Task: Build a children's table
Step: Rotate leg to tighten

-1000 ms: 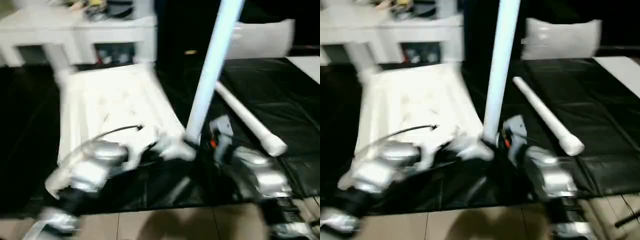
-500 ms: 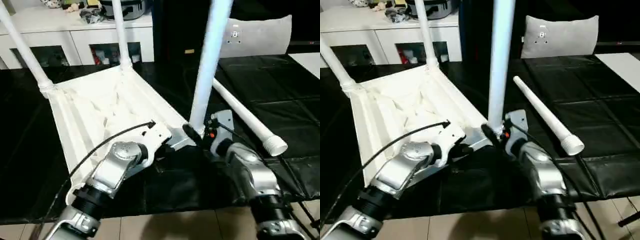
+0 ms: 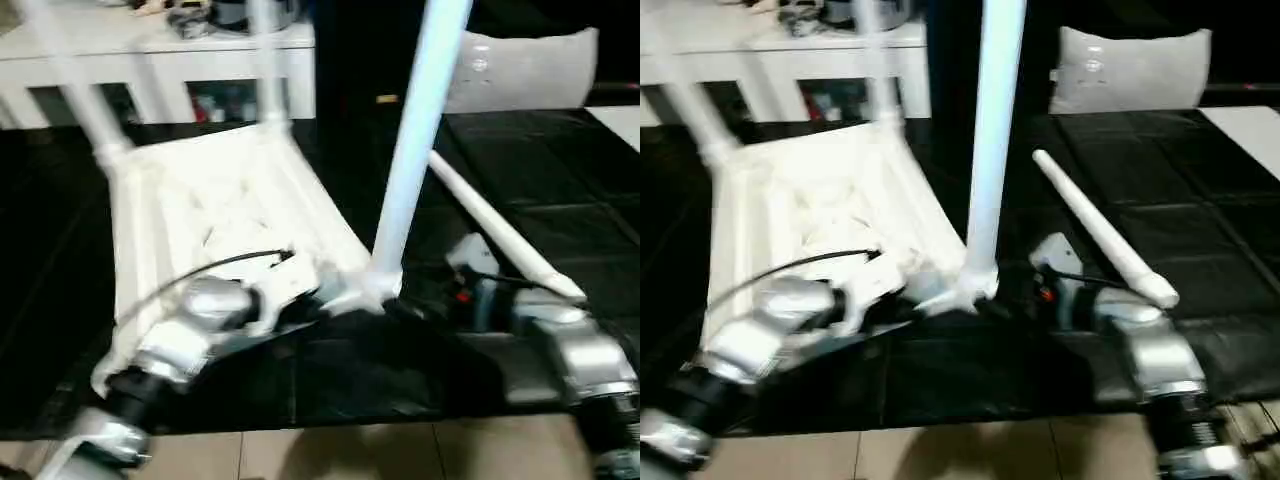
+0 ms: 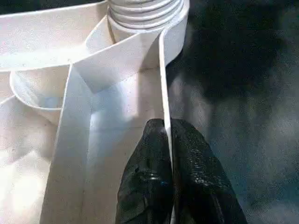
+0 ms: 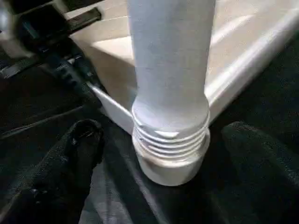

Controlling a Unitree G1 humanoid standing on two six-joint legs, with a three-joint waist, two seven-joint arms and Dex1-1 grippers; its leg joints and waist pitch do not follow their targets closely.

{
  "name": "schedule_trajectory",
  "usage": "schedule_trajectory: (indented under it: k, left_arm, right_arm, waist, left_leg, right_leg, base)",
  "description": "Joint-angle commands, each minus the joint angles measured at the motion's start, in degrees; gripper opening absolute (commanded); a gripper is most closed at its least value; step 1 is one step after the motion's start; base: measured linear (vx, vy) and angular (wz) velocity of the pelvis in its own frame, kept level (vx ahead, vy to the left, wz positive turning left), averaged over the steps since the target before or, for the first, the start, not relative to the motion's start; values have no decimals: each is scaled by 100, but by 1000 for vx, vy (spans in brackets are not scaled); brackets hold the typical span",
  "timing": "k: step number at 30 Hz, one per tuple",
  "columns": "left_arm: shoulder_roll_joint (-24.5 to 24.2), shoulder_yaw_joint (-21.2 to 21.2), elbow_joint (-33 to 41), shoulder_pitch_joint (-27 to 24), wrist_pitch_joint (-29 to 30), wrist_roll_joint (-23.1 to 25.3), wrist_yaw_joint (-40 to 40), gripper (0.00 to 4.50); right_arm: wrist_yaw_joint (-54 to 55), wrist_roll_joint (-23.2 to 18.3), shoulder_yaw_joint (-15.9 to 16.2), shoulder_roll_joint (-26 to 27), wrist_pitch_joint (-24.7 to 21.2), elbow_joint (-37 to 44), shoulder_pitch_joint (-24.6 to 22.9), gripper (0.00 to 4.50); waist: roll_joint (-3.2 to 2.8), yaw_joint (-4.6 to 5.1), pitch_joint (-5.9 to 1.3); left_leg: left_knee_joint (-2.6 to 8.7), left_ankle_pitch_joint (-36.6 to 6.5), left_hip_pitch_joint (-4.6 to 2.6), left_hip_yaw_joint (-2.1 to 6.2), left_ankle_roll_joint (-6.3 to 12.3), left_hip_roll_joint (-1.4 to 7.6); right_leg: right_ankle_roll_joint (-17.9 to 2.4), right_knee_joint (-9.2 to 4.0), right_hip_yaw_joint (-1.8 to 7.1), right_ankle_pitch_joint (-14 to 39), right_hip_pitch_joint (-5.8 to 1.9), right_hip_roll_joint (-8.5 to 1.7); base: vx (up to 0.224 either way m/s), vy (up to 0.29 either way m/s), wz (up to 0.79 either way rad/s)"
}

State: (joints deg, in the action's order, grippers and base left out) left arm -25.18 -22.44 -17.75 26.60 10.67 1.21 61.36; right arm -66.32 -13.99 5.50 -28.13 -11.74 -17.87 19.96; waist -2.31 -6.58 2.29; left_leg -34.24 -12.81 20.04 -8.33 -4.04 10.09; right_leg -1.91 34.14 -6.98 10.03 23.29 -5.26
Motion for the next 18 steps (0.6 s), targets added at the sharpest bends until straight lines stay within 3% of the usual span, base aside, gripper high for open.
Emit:
schedule_trajectory:
  k: [1,3,4,5,9,15,18]
  left_arm:
    - [-86,-327,11,41,-210,34,558,0]
    - [-119,-354,20,48,-234,-36,746,0]
    - [-144,-371,40,44,-264,-81,866,0]
    - [-158,-383,66,42,-247,-125,961,0]
    - [-194,-430,84,65,-247,-240,1261,0]
    - [-150,-384,-105,140,-378,-165,1254,0]
    - [-142,-358,-125,142,-364,-177,1249,0]
  right_arm:
    - [-324,-55,162,-68,80,80,95,446]
    - [-394,-32,233,-72,115,26,126,446]
    - [-439,-22,274,-65,129,1,137,419]
    - [-478,-20,307,-48,146,-20,147,419]
    - [-728,-98,430,29,107,-3,150,382]
    - [-972,-100,563,16,79,-34,114,330]
    - [-1011,-109,574,6,52,-31,97,326]
  waist:
    - [63,-19,-354]
    - [69,-42,-356]
    - [70,-51,-356]
    - [96,-67,-354]
    - [95,-136,-352]
    - [107,-152,-348]
    - [113,-162,-351]
  left_leg:
    - [351,-230,52,13,758,298]
    - [352,-241,45,10,716,308]
    - [353,-237,43,6,700,309]
    - [356,-239,46,4,677,308]
    - [362,-318,37,-3,612,309]
    - [362,-348,51,-1,555,297]
    - [365,-360,45,0,520,297]
  right_leg:
    - [-1058,-353,334,1146,-369,-381]
    - [-1103,-344,340,1110,-367,-393]
    - [-1110,-344,345,1098,-368,-395]
    - [-1115,-344,349,1102,-371,-396]
    - [-1075,-347,358,1235,-368,-406]
    - [-974,-362,355,1331,-373,-398]
    - [-936,-367,358,1407,-374,-405]
  base:
    - [0,0,0]
    - [0,0,0]
    - [0,0,0]
    - [0,0,0]
    - [0,0,0]
    - [0,0,0]
    - [0,0,0]
